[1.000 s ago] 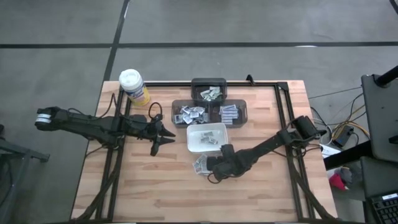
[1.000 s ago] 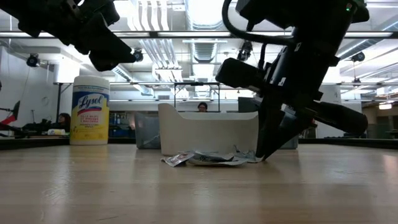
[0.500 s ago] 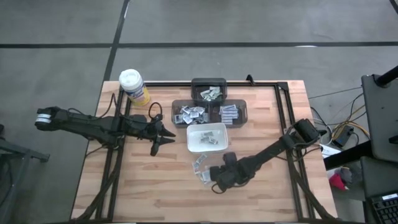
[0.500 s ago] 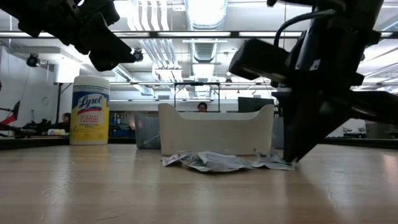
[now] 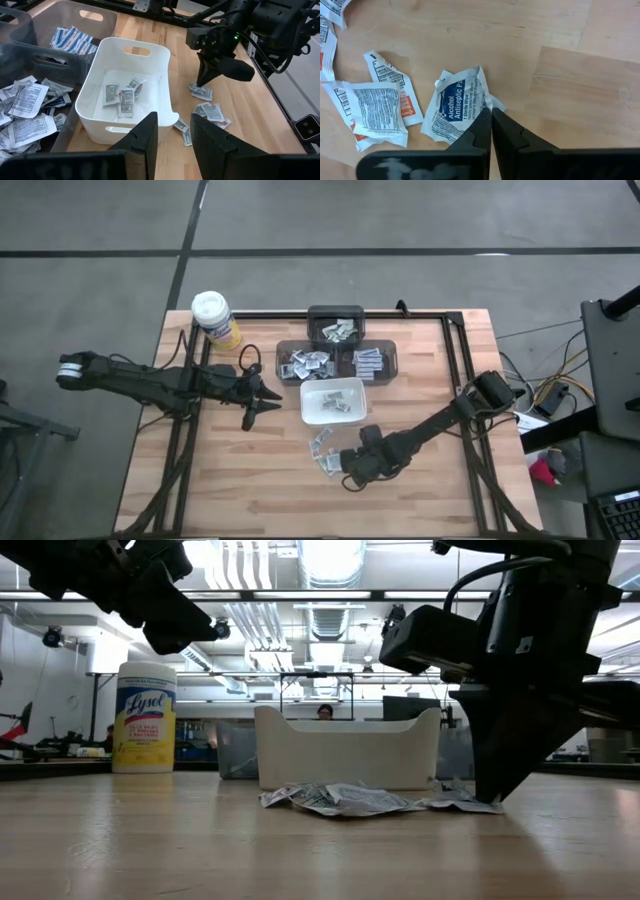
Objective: Pick & Place First Aid Supplies
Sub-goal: Put the alcohol pad into the left black bin
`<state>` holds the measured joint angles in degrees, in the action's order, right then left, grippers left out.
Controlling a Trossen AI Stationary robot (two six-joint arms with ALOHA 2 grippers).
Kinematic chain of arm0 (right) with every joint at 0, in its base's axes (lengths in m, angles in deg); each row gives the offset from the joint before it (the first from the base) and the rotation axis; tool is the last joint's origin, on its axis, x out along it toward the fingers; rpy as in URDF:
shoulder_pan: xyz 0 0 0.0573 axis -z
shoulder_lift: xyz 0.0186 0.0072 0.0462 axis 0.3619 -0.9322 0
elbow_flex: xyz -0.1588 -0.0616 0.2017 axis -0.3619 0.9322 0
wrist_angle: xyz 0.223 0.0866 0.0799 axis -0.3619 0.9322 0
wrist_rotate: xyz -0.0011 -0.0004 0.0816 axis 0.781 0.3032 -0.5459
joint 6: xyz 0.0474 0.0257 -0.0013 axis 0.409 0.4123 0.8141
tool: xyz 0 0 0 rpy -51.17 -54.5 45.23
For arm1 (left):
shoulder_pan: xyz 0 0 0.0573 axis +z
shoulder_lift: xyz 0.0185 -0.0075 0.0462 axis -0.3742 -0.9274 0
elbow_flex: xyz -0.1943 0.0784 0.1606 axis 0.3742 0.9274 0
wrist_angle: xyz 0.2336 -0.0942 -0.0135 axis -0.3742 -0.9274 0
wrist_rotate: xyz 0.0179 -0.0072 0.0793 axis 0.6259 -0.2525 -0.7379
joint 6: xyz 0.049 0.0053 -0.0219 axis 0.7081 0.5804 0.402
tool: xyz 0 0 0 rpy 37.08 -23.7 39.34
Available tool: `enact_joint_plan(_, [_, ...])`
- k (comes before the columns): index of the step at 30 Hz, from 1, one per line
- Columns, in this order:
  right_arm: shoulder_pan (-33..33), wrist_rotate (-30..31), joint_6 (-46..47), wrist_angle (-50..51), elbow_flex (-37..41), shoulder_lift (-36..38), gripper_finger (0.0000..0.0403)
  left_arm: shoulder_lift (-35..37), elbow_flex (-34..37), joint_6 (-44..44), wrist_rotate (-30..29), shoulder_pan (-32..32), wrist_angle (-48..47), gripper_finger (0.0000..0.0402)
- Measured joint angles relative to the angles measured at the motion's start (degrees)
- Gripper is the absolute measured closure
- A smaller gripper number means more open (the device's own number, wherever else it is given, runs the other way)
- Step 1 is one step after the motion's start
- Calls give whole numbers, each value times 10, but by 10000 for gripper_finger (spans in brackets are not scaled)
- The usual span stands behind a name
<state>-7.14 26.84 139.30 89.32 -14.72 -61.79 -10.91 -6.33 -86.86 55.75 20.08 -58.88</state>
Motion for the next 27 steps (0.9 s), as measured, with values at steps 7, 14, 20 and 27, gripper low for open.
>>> enact_joint_plan(7, [-4, -6, -10, -3, 0, 0, 394, 0, 0, -1, 0, 0, 0, 294])
enact_joint_plan(14, [-7, -43, -22, -7, 0, 1, 354, 0, 0, -1, 0, 0, 0, 294])
enact_joint_plan(20, [-7, -51, -31, -6, -1, 5, 314, 0, 0, -2, 0, 0, 0, 294])
enact_joint_plan(27, [-9, -53, -35, 19, -8, 10, 301, 0, 0, -2, 0, 0, 0, 294])
